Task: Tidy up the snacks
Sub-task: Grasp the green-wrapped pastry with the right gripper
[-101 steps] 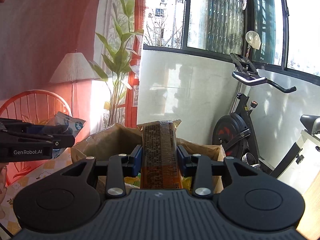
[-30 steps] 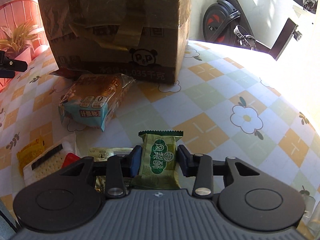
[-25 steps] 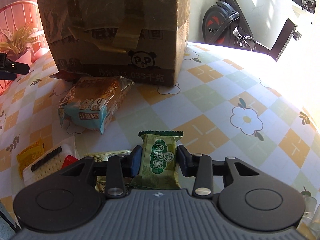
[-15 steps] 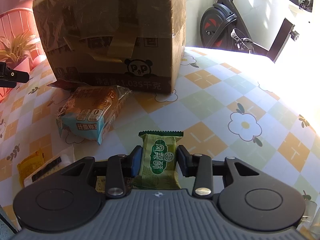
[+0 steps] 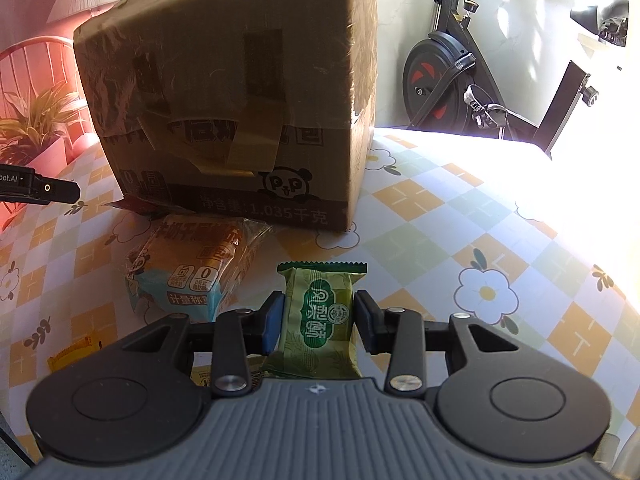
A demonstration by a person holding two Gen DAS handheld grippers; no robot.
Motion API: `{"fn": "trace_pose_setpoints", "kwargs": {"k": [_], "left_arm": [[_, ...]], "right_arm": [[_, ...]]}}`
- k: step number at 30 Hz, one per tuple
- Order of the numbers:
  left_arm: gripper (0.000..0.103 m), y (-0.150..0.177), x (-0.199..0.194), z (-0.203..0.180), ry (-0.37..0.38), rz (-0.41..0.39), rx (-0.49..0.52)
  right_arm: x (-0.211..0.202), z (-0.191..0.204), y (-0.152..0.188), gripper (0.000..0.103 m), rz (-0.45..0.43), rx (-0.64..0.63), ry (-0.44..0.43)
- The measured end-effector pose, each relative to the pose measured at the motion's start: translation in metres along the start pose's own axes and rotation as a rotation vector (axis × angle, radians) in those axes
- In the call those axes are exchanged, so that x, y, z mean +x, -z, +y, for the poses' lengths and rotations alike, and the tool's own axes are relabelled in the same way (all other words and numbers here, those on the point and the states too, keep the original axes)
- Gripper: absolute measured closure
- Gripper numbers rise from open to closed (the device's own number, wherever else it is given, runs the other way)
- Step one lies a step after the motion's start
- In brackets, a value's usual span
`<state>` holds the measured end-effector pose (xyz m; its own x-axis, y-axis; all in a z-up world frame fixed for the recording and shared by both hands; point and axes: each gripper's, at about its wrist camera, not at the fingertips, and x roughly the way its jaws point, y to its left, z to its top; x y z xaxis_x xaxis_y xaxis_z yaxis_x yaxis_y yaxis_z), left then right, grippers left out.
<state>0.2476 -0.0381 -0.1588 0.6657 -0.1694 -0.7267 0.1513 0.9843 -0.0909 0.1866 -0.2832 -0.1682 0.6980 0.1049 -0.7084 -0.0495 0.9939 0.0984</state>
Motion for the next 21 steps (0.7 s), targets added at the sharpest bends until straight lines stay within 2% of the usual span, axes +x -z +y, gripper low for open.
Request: {"fn": "trace_pose_setpoints", "kwargs": {"k": [8, 11, 16, 21], "left_arm": [[0.033, 0.0, 0.032, -0.003, 0.034, 0.031, 0.025], [0.033, -0.005, 0.048, -0.007, 0.024, 0.025, 0.031], [0.033, -0.017, 0.056, -0.005, 0.062, 0.0, -0.038], [0.033, -0.022, 0.073, -0.021, 0.045, 0.011, 0.009]], "right_arm": [[0.004, 0.001, -0.006, 0.063, -0.007, 0.008, -0.01], [0.007, 0.002, -0.007, 0.063, -0.003, 0.012, -0.009], [0.011, 0.002, -0.006, 0.063, 0.014, 0.017, -0.006], [0.018, 0.0, -0.008, 0.063, 0.022, 0.02, -0.009]]}}
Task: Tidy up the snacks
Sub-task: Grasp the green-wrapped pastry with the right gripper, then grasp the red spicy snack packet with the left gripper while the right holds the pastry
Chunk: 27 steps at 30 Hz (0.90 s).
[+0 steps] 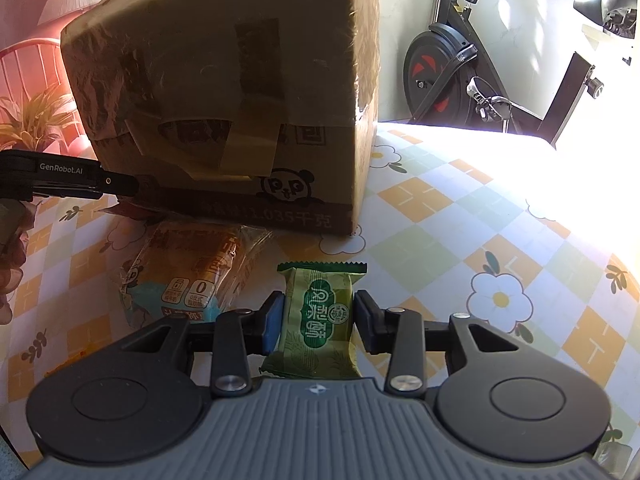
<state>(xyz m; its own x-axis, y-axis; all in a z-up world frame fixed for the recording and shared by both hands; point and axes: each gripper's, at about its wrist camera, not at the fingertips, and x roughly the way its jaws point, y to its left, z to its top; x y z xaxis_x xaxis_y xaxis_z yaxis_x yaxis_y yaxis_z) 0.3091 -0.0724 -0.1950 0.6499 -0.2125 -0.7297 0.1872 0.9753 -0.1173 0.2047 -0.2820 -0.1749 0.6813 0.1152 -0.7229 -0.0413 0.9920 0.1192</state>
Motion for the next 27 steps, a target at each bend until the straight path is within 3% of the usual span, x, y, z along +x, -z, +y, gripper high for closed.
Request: {"fn": "trace_pose_setpoints", "kwargs": {"k": [11, 15, 18, 27], "left_arm": [[0.032, 0.007, 0.039, -0.019, -0.115, 0.052, 0.046], [0.023, 0.007, 0.045, -0.019, -0.134, 0.058, 0.052], [0.021, 0.007, 0.05, -0.019, -0.163, 0.062, 0.05], [0.02, 0.012, 0.044, -0.009, -0.155, 0.087, 0.049]], "right_arm": [[0.003, 0.001, 0.002, 0.063, 0.01, -0.004, -0.022], [0.001, 0.0, 0.003, 0.063, 0.005, 0.005, -0.026], [0.0, -0.002, 0.004, 0.063, 0.005, 0.009, -0.024], [-0.007, -0.003, 0.002, 0.063, -0.012, 0.013, -0.018]]}}
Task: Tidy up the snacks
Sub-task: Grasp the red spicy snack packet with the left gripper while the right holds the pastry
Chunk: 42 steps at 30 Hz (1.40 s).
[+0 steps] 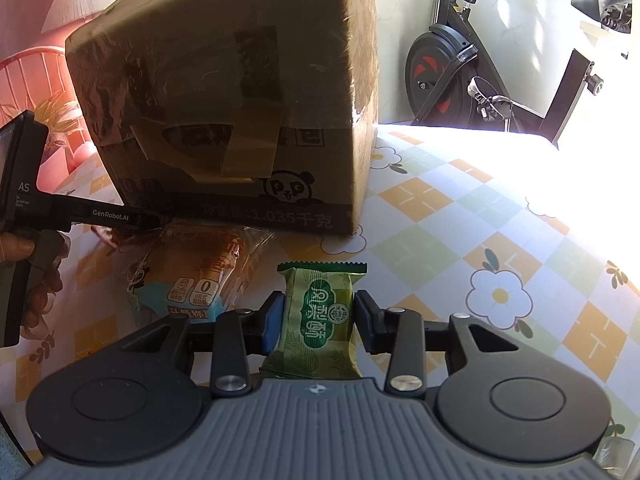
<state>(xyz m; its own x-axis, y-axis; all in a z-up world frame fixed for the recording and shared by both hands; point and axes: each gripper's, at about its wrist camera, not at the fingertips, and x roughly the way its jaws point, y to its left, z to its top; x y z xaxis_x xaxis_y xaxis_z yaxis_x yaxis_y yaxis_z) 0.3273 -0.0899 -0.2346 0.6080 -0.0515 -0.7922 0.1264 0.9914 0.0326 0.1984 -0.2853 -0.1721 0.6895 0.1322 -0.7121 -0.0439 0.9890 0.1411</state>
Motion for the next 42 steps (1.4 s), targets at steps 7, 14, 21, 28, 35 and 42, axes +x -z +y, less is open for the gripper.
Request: {"fn": "trace_pose_setpoints", "kwargs": {"k": [7, 14, 21, 28, 35, 42], "left_arm": [[0.02, 0.02, -0.014, 0.007, 0.014, -0.002, 0.012], [0.02, 0.03, -0.024, 0.014, 0.015, 0.003, 0.014], [0.021, 0.046, -0.033, 0.031, 0.024, -0.004, 0.006], [0.027, 0.069, -0.043, 0.056, 0.066, -0.01, 0.011], [0.029, 0.056, -0.061, 0.056, 0.111, -0.061, -0.011], [0.031, 0.031, -0.034, 0.031, 0.11, -0.059, 0.0]], "right_arm": [[-0.004, 0.002, 0.002, 0.063, -0.003, -0.013, 0.001], [-0.004, 0.004, 0.003, 0.063, -0.004, -0.011, -0.002], [-0.005, 0.011, 0.006, 0.063, -0.003, -0.036, -0.02], [0.001, 0.014, 0.007, 0.063, 0.003, -0.03, -0.026], [0.002, 0.011, 0.009, 0.063, 0.01, -0.002, -0.027], [0.005, 0.009, 0.008, 0.063, 0.017, 0.01, -0.015]]}}
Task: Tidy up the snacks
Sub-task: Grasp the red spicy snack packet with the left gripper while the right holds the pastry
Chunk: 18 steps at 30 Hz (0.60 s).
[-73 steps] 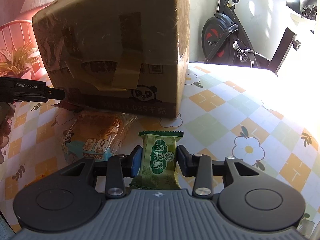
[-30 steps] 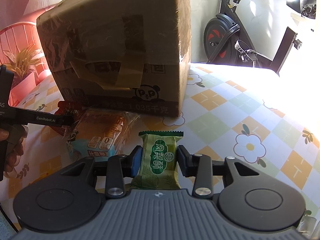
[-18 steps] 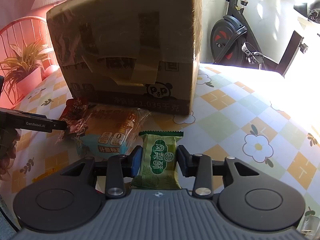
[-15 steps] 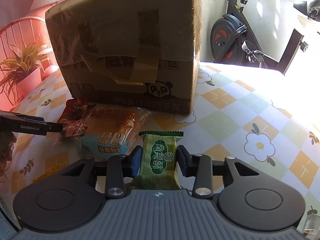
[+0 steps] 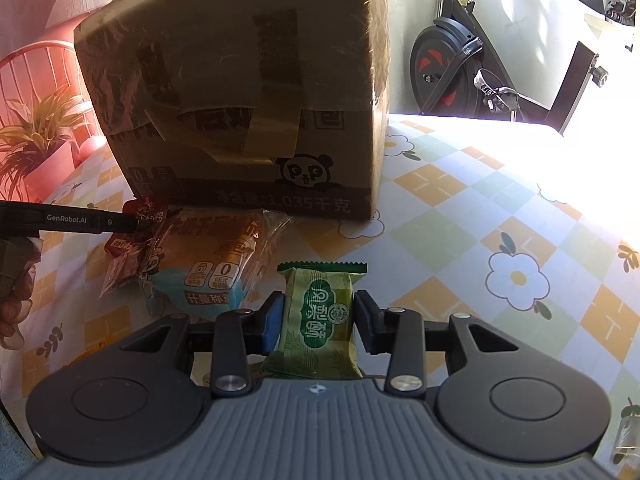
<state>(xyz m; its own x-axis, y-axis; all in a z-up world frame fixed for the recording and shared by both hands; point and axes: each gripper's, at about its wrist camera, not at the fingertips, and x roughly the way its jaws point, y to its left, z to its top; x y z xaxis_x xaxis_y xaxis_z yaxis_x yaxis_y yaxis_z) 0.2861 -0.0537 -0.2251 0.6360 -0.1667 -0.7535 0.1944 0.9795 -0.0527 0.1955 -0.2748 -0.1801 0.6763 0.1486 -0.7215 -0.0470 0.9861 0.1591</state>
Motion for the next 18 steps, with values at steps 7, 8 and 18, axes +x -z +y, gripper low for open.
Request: {"fn": "trace_pose_setpoints", "kwargs": {"k": [7, 8, 18], "left_arm": [[0.052, -0.004, 0.027, -0.011, -0.04, -0.019, 0.025], [0.059, -0.004, 0.028, -0.011, -0.029, -0.024, 0.028], [0.091, 0.004, -0.013, -0.004, 0.036, -0.073, 0.049]], "right_arm": [[0.001, -0.001, 0.001, 0.063, 0.006, 0.009, 0.0], [0.001, -0.001, 0.002, 0.063, 0.007, 0.01, 0.0], [-0.005, 0.001, 0.001, 0.063, -0.008, 0.012, 0.011]]}}
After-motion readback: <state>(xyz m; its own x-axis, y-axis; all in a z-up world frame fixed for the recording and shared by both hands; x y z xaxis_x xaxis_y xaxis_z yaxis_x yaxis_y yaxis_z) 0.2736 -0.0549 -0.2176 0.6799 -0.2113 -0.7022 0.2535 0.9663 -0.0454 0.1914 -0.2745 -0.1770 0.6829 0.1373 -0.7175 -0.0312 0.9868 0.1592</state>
